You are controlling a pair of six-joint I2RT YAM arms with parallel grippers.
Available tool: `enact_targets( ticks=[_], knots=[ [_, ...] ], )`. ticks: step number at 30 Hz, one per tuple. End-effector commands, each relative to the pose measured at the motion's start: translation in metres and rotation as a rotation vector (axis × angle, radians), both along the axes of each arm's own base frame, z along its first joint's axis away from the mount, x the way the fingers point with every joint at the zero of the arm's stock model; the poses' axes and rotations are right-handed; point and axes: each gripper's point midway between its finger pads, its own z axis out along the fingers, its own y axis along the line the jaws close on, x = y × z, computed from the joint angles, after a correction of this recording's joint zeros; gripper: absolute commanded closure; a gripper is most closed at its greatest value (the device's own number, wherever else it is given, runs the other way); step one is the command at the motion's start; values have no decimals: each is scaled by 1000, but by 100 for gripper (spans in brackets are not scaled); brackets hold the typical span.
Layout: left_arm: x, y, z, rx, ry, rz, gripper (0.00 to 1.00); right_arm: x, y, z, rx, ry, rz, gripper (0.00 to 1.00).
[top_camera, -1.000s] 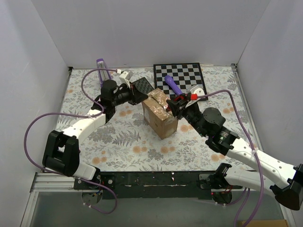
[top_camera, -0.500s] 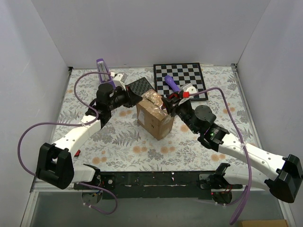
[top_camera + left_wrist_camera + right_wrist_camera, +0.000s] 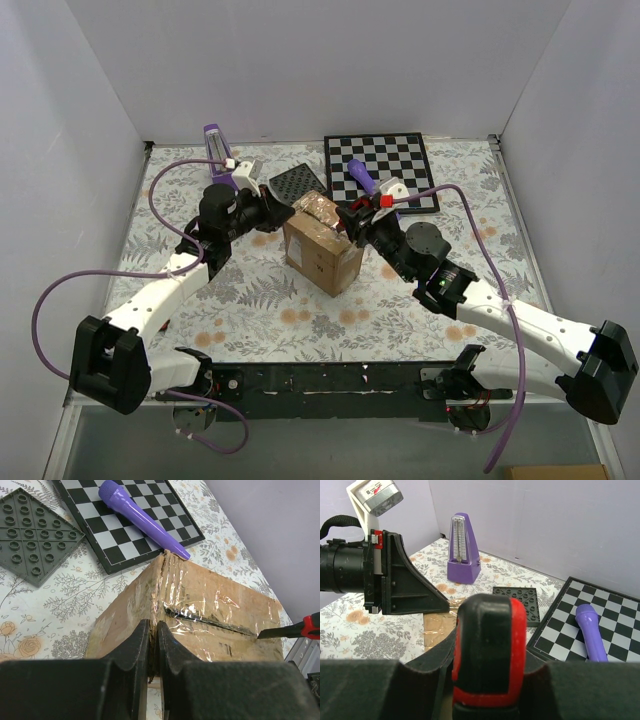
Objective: Unpack the express box
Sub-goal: Cut the express box at the center of the board.
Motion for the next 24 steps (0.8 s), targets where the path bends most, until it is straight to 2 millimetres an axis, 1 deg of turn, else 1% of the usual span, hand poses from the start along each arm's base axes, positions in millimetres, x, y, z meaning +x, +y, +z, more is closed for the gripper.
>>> enact_targets(
  ticks=[1,5,6,8,9,10,17,18,19,20,22,23,24],
  knots=[
    [-2,7,12,-4,-40,41,100,-6,-1,23,40,-56,18,99],
    [0,11,11,2,-44,66,100,-11,-4,18,10,-49,31,99],
    [0,12,12,1,-45,71,100,-12,-6,21,14,-54,30,99],
    [0,13,12,2,-45,78,100,-14,-6,17,-5,-45,39,99],
    [1,14,12,1,-46,86,100,-16,-8,19,-3,-45,44,99],
    [1,14,13,-1,-45,88,100,-17,-9,17,-36,-66,46,99],
    [1,15,13,-4,-42,96,100,-19,-16,6,-90,-69,41,99],
    [1,14,13,-7,-42,93,100,-20,-17,9,-82,-78,41,99],
    [1,14,13,-9,-42,90,100,-20,-17,7,-81,-81,42,99],
    [0,13,14,-11,-45,87,100,-22,-16,14,-57,-104,51,99],
    [-1,12,13,-14,-43,79,100,-25,-16,18,-34,-124,63,99],
    [-2,12,13,-15,-43,74,100,-26,-15,27,-6,-146,71,99],
    [-2,12,13,-14,-44,74,100,-26,-12,29,2,-153,79,99]
  ],
)
